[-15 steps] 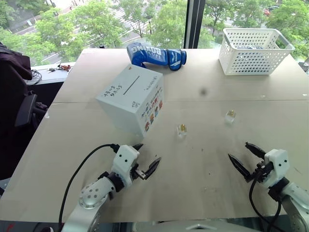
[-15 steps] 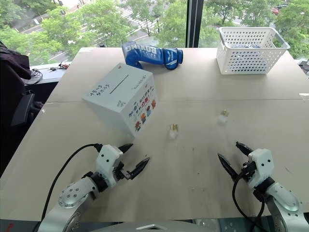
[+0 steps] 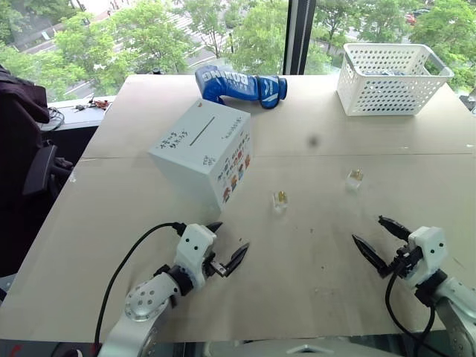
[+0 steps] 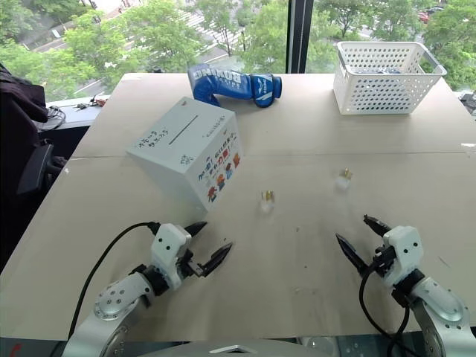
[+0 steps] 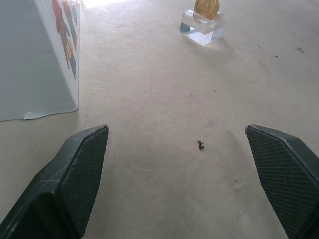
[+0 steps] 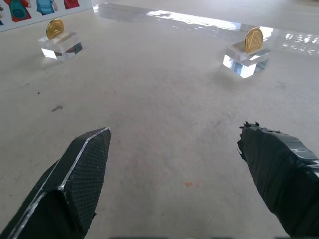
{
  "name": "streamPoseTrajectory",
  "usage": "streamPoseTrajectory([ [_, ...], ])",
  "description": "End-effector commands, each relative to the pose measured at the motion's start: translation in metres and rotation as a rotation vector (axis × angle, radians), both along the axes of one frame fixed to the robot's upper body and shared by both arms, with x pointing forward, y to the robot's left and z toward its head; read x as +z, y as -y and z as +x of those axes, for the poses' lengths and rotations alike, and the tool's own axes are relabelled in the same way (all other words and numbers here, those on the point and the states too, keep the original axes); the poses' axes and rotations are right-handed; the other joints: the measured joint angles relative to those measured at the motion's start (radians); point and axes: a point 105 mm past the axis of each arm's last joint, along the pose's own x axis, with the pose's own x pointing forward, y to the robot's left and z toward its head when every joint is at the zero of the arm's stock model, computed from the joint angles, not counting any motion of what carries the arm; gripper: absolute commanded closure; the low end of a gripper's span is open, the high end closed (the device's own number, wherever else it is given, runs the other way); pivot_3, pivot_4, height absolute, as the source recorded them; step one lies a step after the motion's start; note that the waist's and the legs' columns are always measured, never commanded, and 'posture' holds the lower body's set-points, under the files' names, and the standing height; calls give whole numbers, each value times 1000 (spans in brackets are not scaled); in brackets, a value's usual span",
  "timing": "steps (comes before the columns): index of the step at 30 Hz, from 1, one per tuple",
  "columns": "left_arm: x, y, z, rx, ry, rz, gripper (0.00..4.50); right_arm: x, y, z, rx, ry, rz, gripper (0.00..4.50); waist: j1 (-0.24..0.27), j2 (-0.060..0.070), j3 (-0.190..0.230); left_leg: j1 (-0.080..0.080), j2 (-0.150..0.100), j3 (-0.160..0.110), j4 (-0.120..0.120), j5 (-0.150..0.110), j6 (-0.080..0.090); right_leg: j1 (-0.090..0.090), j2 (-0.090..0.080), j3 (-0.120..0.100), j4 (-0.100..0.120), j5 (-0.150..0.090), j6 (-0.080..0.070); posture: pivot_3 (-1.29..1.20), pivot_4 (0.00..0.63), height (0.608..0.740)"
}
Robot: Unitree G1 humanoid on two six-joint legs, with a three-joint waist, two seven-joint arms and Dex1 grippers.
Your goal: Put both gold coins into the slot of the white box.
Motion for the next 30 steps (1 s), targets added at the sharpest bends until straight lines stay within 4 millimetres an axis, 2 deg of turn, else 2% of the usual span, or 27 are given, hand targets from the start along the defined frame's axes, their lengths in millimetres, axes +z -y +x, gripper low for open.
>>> streamPoseTrajectory([
  [1,7,3,0,-17,40,0,30,8,1,2,-7,40,-7,46,0,0,0,0,0,0,0,0,0,0,0,0,0,0,0,0,150,740],
  [7,9,3,1,-21,51,-2,30,8,2,4,-20,47,-9,46,0,0,0,0,0,0,0,0,0,0,0,0,0,0,0,0,150,740],
  [10,17,9,2,-77,78,-6,30,15,0,12,-35,79,-17,46,0,0,0,0,0,0,0,0,0,0,0,0,0,0,0,0,150,740],
  [15,45,24,8,-189,125,-56,30,34,-15,41,-64,139,-39,46,-1,0,0,1,0,1,2,0,0,0,0,1,3,0,0,0,150,740],
  [20,63,37,7,-327,142,9,30,34,-25,80,-163,81,-67,46,-2,0,0,2,0,2,4,0,0,-1,1,2,8,0,0,0,150,740],
  [23,75,41,10,-340,152,-4,30,35,-30,92,-183,83,-61,46,0,0,0,2,0,2,4,0,-1,-2,1,3,10,0,0,0,150,740],
  [25,83,52,10,-396,144,-24,30,30,-32,104,-228,67,-50,46,0,0,1,1,-1,2,4,0,-1,-2,1,3,10,0,0,0,150,740],
  [30,90,60,11,-426,129,-39,30,29,-31,117,-291,76,-43,46,-3,0,1,1,-1,3,5,2,-4,-2,2,5,10,2,4,0,150,740],
])
